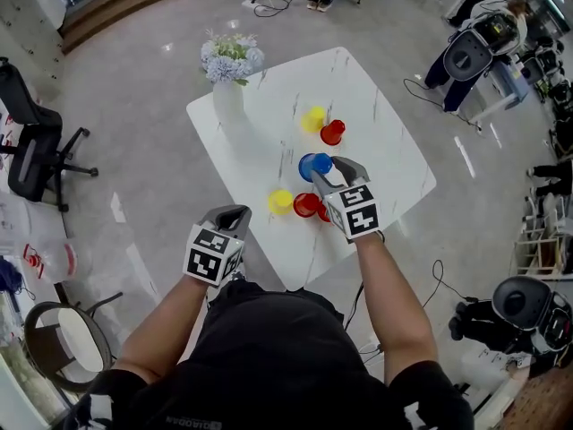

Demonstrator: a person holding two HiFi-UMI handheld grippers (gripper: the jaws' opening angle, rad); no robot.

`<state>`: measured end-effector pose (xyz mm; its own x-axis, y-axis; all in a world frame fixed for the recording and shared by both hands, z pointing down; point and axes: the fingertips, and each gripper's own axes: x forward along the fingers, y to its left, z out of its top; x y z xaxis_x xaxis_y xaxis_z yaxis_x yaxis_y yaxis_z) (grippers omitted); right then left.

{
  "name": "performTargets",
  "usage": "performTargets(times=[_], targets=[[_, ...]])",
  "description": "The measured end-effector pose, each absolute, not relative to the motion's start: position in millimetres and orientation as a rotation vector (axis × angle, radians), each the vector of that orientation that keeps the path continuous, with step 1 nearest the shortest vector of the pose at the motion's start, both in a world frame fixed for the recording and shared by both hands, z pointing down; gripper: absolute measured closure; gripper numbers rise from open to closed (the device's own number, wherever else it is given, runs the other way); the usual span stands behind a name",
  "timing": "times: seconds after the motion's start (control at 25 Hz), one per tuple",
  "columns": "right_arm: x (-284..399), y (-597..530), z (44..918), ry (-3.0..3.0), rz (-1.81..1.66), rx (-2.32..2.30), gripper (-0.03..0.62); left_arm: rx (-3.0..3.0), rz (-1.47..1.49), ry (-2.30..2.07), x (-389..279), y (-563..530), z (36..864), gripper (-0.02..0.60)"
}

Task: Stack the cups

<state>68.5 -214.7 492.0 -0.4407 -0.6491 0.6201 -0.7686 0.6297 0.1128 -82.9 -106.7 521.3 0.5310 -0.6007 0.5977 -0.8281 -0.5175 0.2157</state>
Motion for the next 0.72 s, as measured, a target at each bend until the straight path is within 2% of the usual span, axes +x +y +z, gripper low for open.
performTargets(times=[0.28,0.72], targets=[[62.6,-162.6,528.2,-2.165,0.306,1.009,0.384,2.335,0.652,-1.111,-68.9,-105.3,519.8,0.572],[46.1,-147.9,546.1,-2.166,0.336,0.925,0.381,2.336,0.66,-1.095,-64.9,-102.1,521.2,0.572]])
